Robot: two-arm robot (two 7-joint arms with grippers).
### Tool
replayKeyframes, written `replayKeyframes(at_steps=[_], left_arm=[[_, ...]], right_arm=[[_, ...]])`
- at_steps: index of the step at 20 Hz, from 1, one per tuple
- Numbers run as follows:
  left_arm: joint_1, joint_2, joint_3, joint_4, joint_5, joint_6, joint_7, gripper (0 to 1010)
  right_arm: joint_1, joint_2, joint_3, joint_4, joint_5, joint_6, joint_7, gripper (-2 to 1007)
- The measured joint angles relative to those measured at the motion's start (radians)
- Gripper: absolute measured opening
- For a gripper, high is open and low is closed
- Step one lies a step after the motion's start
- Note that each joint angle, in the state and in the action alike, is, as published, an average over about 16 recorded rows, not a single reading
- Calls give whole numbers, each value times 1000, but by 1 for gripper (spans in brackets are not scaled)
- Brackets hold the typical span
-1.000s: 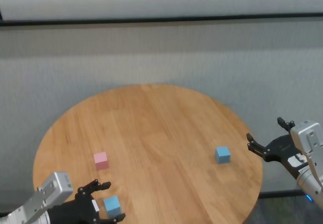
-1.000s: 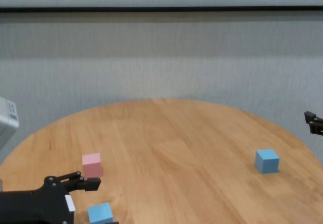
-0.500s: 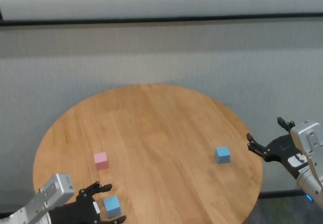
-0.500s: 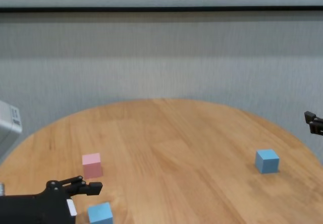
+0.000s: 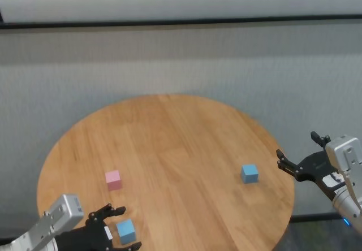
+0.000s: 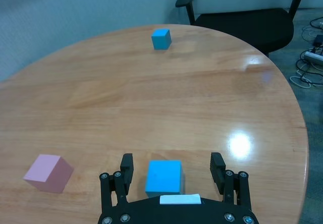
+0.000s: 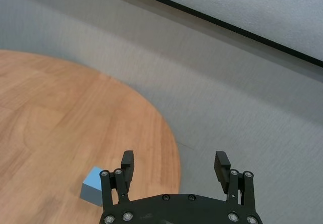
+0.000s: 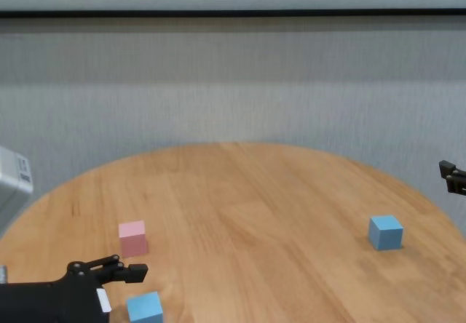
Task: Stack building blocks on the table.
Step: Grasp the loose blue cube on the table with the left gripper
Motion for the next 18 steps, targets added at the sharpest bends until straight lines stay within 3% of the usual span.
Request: replayKeyframes(at_steps=[18], left_arm=[[-18, -16, 12, 38, 4, 15, -5, 1000]], right_arm=[[0, 0, 0, 0, 0, 0, 0, 1001]])
